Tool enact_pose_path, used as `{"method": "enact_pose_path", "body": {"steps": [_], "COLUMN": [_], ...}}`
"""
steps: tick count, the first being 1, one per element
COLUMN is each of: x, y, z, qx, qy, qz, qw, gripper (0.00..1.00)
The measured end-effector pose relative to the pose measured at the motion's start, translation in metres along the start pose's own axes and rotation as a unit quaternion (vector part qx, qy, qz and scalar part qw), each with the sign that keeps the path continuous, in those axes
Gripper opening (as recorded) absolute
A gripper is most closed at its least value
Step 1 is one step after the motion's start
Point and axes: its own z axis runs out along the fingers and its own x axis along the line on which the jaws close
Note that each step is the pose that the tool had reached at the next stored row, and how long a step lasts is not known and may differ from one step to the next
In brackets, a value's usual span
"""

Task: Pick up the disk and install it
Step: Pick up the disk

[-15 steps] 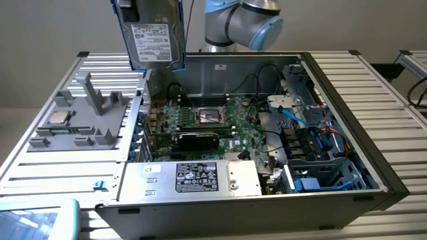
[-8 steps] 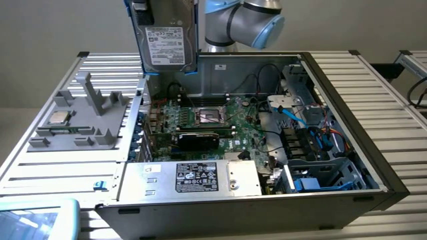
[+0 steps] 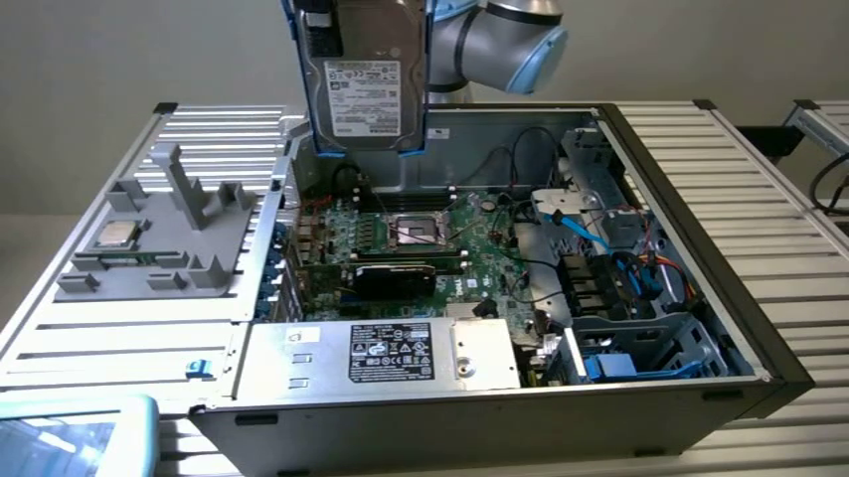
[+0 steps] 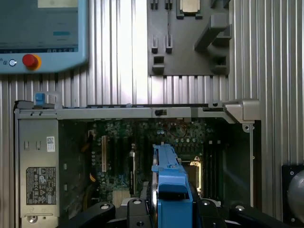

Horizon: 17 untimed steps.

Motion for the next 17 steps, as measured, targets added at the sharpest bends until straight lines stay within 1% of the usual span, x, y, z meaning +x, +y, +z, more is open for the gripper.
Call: {"method": "enact_pose_path", "body": {"steps": [3, 10, 17], "x": [0.006, 0.024, 0.036], "y": [-0.0102, -0.0312, -0.0565], "z": [-0.0001, -0.0006, -0.0010], "qx": [0.0000, 0.0000, 0.0000], "qy": [-0.0001, 0.0000, 0.0000], "qz": [0.000, 0.000, 0.000], "qw": [1.0000, 1.0000, 1.0000], "gripper": [0.37, 0.37, 0.37]}}
